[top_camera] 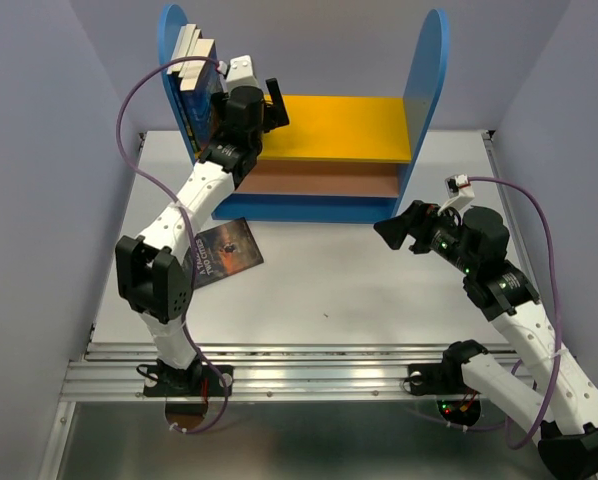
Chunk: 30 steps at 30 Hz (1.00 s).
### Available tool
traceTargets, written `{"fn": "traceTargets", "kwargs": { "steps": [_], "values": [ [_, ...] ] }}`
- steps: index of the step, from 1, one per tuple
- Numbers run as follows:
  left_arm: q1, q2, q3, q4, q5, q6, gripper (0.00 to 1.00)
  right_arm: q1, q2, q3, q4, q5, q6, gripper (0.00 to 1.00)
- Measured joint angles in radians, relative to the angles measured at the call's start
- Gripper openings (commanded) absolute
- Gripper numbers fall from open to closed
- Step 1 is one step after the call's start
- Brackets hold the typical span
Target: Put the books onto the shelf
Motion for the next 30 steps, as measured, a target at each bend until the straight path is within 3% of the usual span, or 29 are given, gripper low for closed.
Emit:
{"fn": "traceTargets", "kwargs": {
  "steps": [10, 17, 25, 30],
  "values": [
    [0.016, -0.090, -0.003, 0.011, 0.168, 0.035, 0.99, 0.000, -0.001, 0.000, 0.000, -0.018, 0.000, 1.00],
    [0.032, -0.217, -0.033, 0.029, 0.382, 0.091, 0.99, 0.000, -0.001, 0.000, 0.000, -0.036, -0.001, 1.00],
    [0.032, -0.469, -0.240, 0.095, 0.618, 0.154, 0.99, 0.000, -0.004, -0.002, 0.000, -0.053, -0.003, 1.00],
    [0.034, -0.600, -0.370, 0.120, 0.688, 0.159, 0.99, 0.000, -0.004, -0.002, 0.000, -0.068, -0.005, 1.00]
  ]
}}
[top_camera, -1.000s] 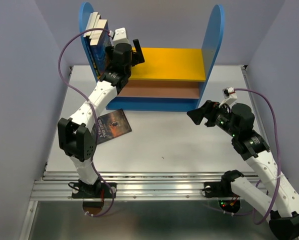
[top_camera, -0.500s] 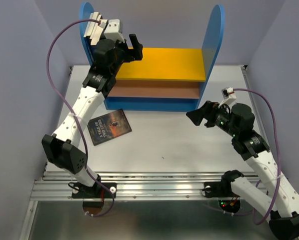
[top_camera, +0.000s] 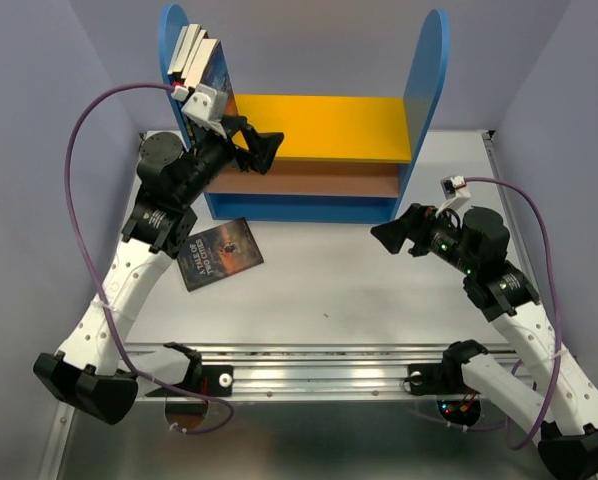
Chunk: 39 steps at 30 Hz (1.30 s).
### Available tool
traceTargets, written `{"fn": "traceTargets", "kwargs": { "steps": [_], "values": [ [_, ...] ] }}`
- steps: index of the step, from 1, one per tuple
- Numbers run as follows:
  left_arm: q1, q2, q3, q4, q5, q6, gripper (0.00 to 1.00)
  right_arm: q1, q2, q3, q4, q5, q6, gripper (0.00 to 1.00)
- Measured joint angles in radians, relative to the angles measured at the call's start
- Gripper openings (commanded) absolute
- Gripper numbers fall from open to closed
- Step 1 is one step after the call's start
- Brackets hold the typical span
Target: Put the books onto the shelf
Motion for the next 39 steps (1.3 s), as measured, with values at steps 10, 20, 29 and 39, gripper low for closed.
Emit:
{"fn": "traceTargets", "kwargs": {
  "steps": [10, 20, 29, 39],
  "values": [
    [0.127, -0.068, -0.158, 0.016, 0.119, 0.004, 0.99, 0.000, 0.010, 0.000, 0.000, -0.033, -0.009, 1.00],
    [0.319, -0.088, -0.235, 0.075, 0.344, 0.002, 0.99, 0.000, 0.073, 0.001, -0.002, -0.048, -0.023, 1.00],
    [0.377, -0.038, -0.236, 0.156, 0.492, -0.019, 0.99, 0.000, 0.112, 0.004, -0.002, -0.054, -0.029, 1.00],
    [0.405, 0.094, -0.188, 0.190, 0.562, -0.063, 0.99, 0.000, 0.119, 0.016, -0.002, -0.054, -0.034, 1.00]
  ]
}}
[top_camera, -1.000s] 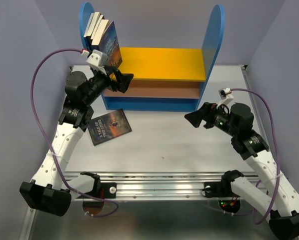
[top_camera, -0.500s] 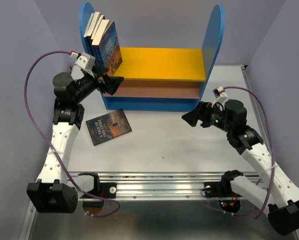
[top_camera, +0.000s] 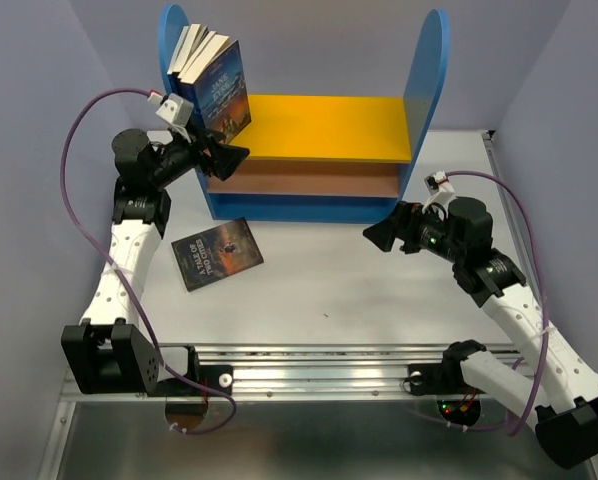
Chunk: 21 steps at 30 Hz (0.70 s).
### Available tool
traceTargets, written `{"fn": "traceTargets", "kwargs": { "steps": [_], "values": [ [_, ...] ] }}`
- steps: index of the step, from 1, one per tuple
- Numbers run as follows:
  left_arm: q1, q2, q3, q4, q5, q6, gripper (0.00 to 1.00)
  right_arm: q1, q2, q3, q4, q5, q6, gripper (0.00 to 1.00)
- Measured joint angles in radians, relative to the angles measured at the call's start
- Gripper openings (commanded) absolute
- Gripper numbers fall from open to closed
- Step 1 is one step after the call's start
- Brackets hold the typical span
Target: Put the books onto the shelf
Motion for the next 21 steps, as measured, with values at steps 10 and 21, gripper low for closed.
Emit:
{"fn": "traceTargets", "kwargs": {
  "steps": [10, 21],
  "values": [
    [0.006, 0.020, 0.010, 0.052, 0.027, -0.029, 0.99, 0.000, 0.004, 0.000, 0.000, 0.000, 0.000, 1.00],
    [0.007, 0.085, 0.037, 0.097, 0.051, -0.063, 0.99, 0.000, 0.004, 0.000, 0.000, 0.001, 0.000, 1.00]
  ]
}}
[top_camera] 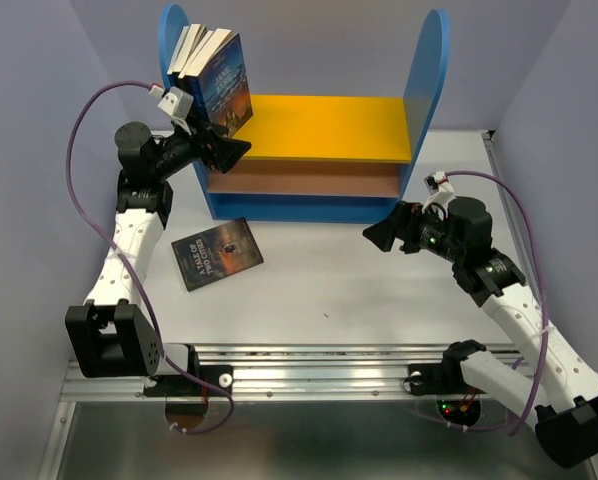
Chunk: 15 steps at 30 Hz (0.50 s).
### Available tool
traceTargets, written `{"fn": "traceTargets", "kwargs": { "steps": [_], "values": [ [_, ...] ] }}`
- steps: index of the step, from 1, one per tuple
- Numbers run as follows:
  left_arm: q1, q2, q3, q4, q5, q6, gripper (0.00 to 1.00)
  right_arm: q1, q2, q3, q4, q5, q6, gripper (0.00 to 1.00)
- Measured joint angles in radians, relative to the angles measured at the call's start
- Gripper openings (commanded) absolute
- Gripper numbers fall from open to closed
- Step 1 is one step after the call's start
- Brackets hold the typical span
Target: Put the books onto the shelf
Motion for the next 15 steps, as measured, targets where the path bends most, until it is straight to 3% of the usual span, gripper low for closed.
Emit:
{"fn": "traceTargets", "kwargs": {
  "steps": [15],
  "values": [
    [0.004, -0.009, 0.006, 0.007, -0.018, 0.012, 0.99, 0.000, -0.012, 0.000, 0.000, 0.000, 0.000, 1.00]
  ]
}}
